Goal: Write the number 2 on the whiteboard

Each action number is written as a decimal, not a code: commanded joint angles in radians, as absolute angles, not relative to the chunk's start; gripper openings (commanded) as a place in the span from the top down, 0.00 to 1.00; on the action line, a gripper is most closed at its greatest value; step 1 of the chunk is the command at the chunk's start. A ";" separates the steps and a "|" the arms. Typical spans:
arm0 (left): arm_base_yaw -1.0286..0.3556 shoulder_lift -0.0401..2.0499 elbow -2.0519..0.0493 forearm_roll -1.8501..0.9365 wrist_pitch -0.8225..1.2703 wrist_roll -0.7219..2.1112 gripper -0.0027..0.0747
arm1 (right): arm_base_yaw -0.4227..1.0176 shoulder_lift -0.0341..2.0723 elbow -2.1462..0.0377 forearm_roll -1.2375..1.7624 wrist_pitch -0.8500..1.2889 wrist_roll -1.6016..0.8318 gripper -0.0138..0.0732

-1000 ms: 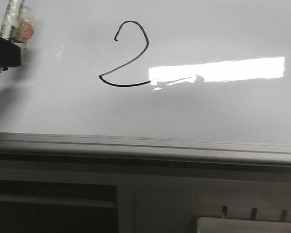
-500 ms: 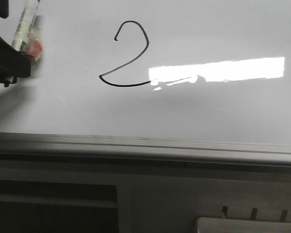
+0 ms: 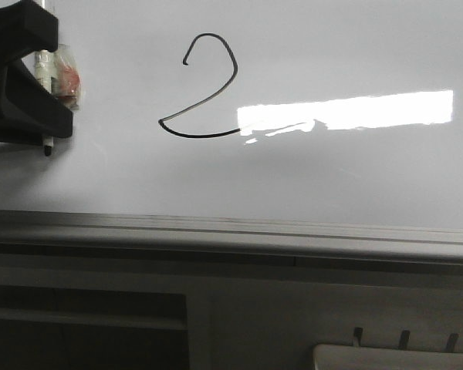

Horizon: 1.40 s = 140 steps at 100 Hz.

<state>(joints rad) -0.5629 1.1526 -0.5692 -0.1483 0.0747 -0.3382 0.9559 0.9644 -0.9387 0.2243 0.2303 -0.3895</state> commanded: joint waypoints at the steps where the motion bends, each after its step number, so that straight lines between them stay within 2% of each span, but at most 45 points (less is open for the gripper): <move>1: -0.565 1.151 -0.599 -0.150 0.023 -0.342 0.99 | 0.955 0.946 -0.973 0.230 0.149 -0.392 0.29; 12: -0.565 1.151 -0.599 -0.150 0.021 -0.342 0.98 | 0.955 0.946 -0.973 0.230 0.149 -0.392 0.29; 16: -0.565 1.151 -0.599 -0.150 0.021 -0.342 0.95 | 0.955 0.946 -0.973 0.230 0.149 -0.392 0.29; 21: -0.565 1.151 -0.599 -0.150 0.018 -0.342 0.88 | 0.955 0.946 -0.973 0.230 0.149 -0.392 0.29; 36: -0.565 1.151 -0.599 -0.150 0.013 -0.342 0.57 | 0.955 0.946 -0.973 0.230 0.149 -0.392 0.29; 46: -0.565 1.146 -0.599 -0.150 0.013 -0.342 0.50 | 0.955 0.946 -0.973 0.230 0.149 -0.392 0.29; 72: -0.565 1.050 -0.599 -0.148 0.036 -0.342 0.50 | 0.955 0.945 -0.973 0.230 0.153 -0.392 0.29; 78: -0.565 1.013 -0.599 -0.140 0.053 -0.342 0.51 | 0.955 0.945 -0.973 0.230 0.158 -0.392 0.32; 85: -0.565 0.964 -0.599 -0.116 0.071 -0.341 0.52 | 0.955 0.945 -0.973 0.230 0.168 -0.392 0.46; 89: -0.565 0.935 -0.599 -0.111 0.074 -0.341 0.54 | 0.955 0.944 -0.973 0.230 0.170 -0.392 0.58; 96: -0.565 0.886 -0.599 -0.103 0.074 -0.341 0.66 | 0.955 0.942 -0.973 0.227 0.170 -0.392 0.81; 100: -0.565 0.858 -0.599 -0.097 0.074 -0.341 0.76 | 0.955 0.939 -0.973 0.219 0.170 -0.392 0.93; 109: -0.565 0.793 -0.599 -0.070 0.074 -0.341 0.99 | 0.955 0.920 -0.973 0.211 0.170 -0.392 0.91; 125: -0.565 0.656 -0.586 0.020 0.059 -0.341 0.99 | 0.955 0.819 -0.897 0.121 0.123 -0.392 0.91; 140: -0.565 0.506 -0.519 0.152 -0.007 -0.341 0.99 | 0.955 0.626 -0.702 0.119 -0.007 -0.392 0.91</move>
<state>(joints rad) -0.5663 0.5822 -0.5270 0.0810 0.1076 -0.3382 0.9559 0.7271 -0.7693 0.1357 0.1444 -0.3895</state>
